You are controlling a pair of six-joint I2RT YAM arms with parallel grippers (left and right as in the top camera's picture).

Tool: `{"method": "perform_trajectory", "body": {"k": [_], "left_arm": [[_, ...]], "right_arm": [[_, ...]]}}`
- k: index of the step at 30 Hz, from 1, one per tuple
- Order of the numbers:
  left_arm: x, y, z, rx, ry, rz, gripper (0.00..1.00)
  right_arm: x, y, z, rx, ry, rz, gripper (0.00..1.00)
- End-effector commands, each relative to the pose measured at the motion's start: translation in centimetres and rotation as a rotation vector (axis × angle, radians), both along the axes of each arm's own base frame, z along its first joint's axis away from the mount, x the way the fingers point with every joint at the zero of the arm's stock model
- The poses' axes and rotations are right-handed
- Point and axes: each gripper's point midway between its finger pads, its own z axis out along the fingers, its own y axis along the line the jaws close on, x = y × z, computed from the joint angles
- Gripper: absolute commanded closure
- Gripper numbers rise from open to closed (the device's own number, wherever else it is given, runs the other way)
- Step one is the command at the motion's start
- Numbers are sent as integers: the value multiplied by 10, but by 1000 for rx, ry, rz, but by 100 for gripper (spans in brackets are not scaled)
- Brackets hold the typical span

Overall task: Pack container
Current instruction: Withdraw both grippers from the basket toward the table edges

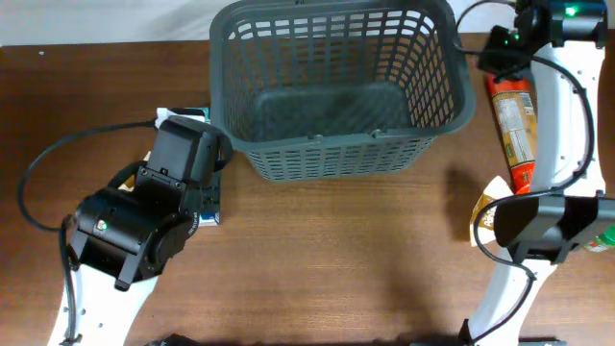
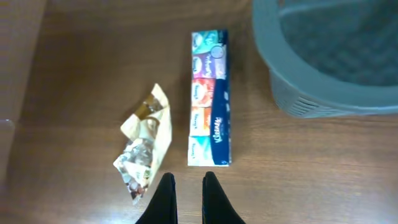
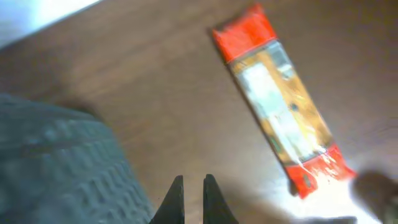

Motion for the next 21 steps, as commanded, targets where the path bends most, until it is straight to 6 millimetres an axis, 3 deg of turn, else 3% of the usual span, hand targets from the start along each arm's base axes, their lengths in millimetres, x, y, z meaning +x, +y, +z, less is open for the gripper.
{"method": "perform_trajectory", "body": {"k": [1,6,8,12,13,14,15,16,18,20,21], "left_arm": [[-1,27,13,49,-43,87,98],[-3,73,13,51,-39,254,98],[-8,103,13,46,-38,367,98],[-20,142,11,22,-37,520,98],[-23,150,11,14,-35,550,94],[-27,158,9,-1,-32,582,83],[-30,163,8,-17,-29,607,69],[-33,169,7,-33,-26,629,55],[-39,177,4,-68,-21,668,34],[-43,183,2,-90,-21,696,20],[-44,186,2,-93,-22,706,7]], "right_arm": [[-23,-43,31,-59,-22,-125,96],[-72,-68,70,-60,-19,-204,96],[-92,-80,95,-55,-74,-227,96],[-122,-93,131,-44,-173,-286,96],[-129,-95,139,-46,-194,-297,95],[-138,-99,148,-53,-219,-315,86],[-145,-102,154,-60,-233,-324,69],[-153,-105,160,-67,-248,-339,41],[-172,-111,172,-85,-271,-353,2],[-189,-115,178,-100,-277,-373,1],[-197,-116,179,-106,-275,-382,1]]}}
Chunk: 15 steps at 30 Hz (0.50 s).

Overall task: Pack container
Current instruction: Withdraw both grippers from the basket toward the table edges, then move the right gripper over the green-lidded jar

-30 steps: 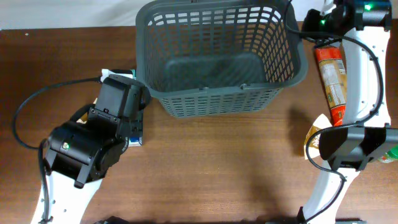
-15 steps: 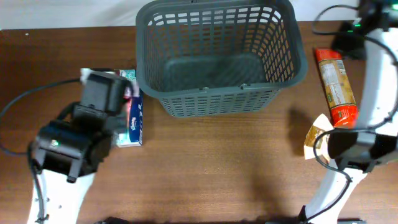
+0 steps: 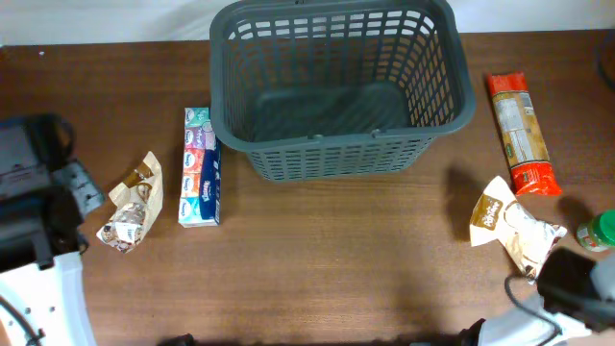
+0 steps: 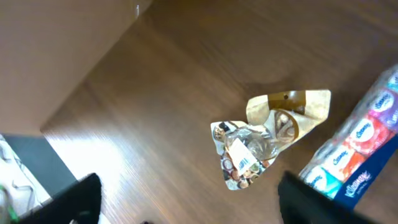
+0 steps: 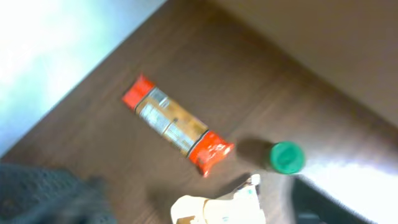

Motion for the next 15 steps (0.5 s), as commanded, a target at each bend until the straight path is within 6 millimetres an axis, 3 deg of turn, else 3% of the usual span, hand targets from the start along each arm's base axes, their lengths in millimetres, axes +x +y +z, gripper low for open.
{"method": "perform_trajectory", "body": {"k": [1,6,10,15], "left_arm": [[-5,3,5,-45,-47,18,1],[-6,7,5,-43,-50,32,1],[-6,7,5,-43,-49,31,1],[-6,7,5,-43,-49,32,1]], "right_arm": [[-36,-4,9,-16,0,-32,1],[-84,-29,-15,32,82,-191,1],[-120,-59,-57,162,155,-410,1],[-141,-81,-106,306,213,-535,1]]}}
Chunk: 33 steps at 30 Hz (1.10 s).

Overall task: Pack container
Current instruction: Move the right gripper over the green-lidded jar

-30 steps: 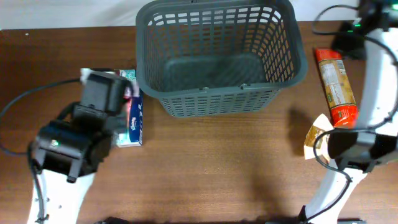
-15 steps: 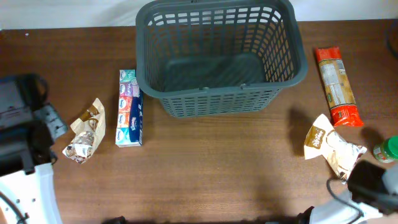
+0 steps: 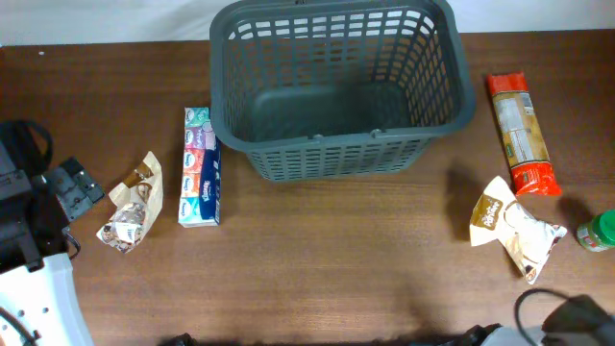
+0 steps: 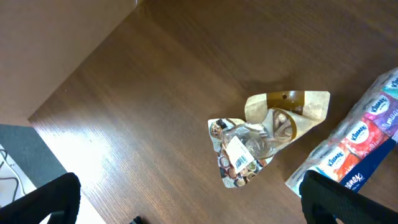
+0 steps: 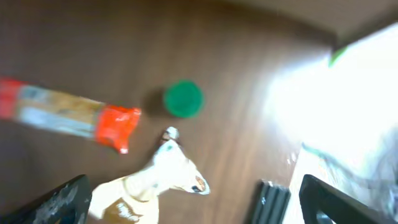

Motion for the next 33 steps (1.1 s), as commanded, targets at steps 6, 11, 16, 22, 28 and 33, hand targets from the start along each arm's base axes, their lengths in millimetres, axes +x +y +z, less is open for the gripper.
{"method": "perform_trajectory", "body": {"k": [6,11,16,22,28,33], "left_arm": [[-1,-1,8,4,-32,-1,1],[-1,-1,8,4,-31,-2,1],[-1,-1,8,4,-31,-2,1],[-1,-1,8,4,-31,-2,1],[-1,-1,8,4,-32,-2,1],[-1,-1,8,4,-32,-1,1]], "right_arm": [[-19,-16,-63,178,0,-235,1],[-13,-19,-86,218,-1,-236,1],[-8,-27,-112,233,11,-238,1],[-5,-31,-151,311,52,-308,1],[-1,-34,-173,357,95,-306,1],[16,-29,-188,378,129,-269,1]]}}
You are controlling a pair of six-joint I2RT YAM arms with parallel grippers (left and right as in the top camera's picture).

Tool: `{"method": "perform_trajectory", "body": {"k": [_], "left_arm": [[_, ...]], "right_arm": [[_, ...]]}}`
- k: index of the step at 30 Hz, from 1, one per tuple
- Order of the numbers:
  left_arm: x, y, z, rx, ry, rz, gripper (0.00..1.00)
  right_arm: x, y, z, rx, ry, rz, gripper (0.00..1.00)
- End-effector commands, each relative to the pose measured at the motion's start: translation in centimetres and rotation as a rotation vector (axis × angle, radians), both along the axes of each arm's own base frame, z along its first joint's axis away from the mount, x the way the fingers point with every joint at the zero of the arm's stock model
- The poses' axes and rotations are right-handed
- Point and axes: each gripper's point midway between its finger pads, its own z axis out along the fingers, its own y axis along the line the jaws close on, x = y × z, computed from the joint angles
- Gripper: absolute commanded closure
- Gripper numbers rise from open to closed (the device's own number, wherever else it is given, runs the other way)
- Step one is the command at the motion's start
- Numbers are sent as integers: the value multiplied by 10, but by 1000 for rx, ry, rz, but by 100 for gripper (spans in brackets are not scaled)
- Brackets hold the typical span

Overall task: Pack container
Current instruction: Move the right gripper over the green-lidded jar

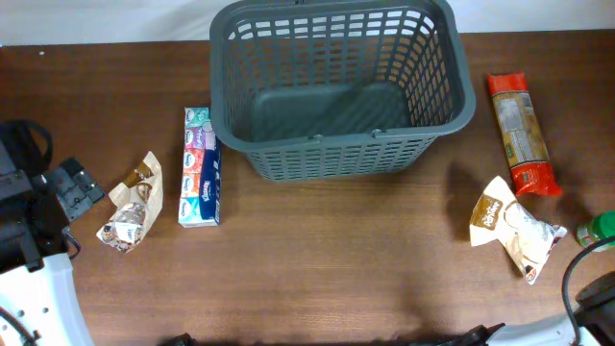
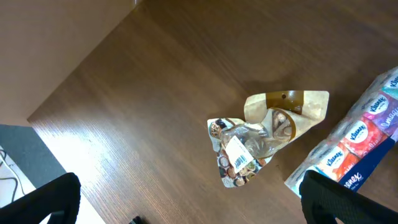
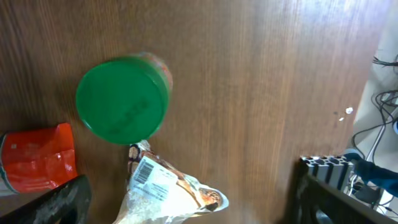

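An empty grey basket (image 1: 336, 86) stands at the back middle of the table. Left of it lie a multicoloured tissue pack (image 1: 200, 180) and a crumpled snack bag (image 2: 261, 140). On the right are an orange-red packet (image 1: 519, 133), a white-and-tan bag (image 3: 168, 196) and a green-lidded jar (image 3: 122, 99). My left gripper (image 2: 193, 211) hangs open and wide, high above the table near the snack bag. My right gripper (image 3: 199, 205) is also wide open, over the jar and the white bag. Neither holds anything.
The table's left edge and floor show in the left wrist view (image 2: 25, 162). Past the table's right edge are a black finned block (image 3: 348, 177) and cables. The left arm (image 1: 29, 221) sits at the table's left side.
The left arm and all the objects are unchanged. The right wrist camera now sits much nearer the green jar and white bag, which fill more of its view.
At first my left gripper, fingers close together, hovered by the tissue pack and my right one by the orange-red packet beside the basket. Then both arms were back at the table's sides with jaws wide. The right has since come close over the jar.
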Motion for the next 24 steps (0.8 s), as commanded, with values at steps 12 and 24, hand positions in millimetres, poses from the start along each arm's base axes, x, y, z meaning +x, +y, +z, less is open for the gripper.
{"method": "perform_trajectory", "body": {"k": [12,24], "left_arm": [[-1,0,9,6,-31,0,1],[-1,0,9,6,-31,0,1]], "right_arm": [[39,7,-29,-21,67,79,2],[38,0,-29,-39,66,104,1]]}}
